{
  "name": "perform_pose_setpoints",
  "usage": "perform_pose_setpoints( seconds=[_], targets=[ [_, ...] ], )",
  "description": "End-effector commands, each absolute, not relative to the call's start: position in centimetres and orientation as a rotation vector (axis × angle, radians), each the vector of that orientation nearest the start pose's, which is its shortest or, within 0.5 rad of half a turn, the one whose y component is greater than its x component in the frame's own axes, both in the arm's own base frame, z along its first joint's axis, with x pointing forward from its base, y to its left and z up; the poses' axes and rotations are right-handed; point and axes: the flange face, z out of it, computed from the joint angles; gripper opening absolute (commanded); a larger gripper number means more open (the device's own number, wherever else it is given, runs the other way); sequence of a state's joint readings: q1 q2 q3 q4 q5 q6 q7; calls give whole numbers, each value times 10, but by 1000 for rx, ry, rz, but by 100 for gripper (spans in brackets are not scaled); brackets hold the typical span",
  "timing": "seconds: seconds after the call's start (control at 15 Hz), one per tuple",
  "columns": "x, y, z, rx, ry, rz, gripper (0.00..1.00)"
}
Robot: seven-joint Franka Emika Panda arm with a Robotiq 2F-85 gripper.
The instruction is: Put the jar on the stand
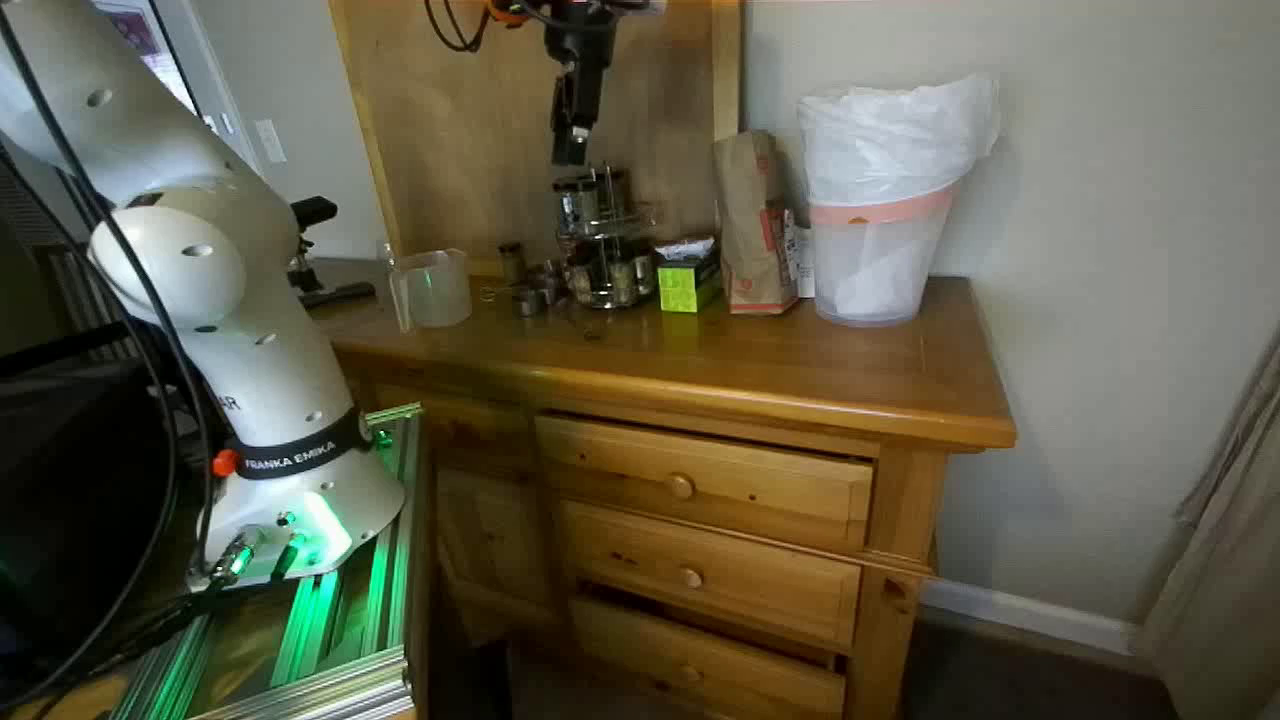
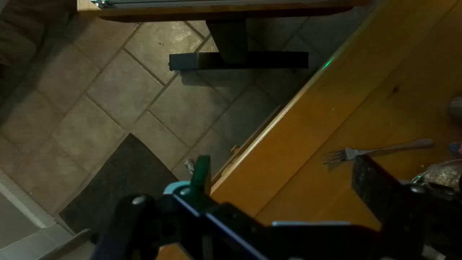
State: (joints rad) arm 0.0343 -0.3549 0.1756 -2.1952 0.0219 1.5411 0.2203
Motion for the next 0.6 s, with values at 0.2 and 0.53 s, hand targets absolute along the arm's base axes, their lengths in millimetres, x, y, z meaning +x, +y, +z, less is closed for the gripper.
perform_pose_setpoints(
  seconds=[0.2, 0.53],
  targets=[
    [403, 94, 505, -3208, 53, 469, 100],
    [403, 106, 500, -3218, -5, 472, 100]
  ],
)
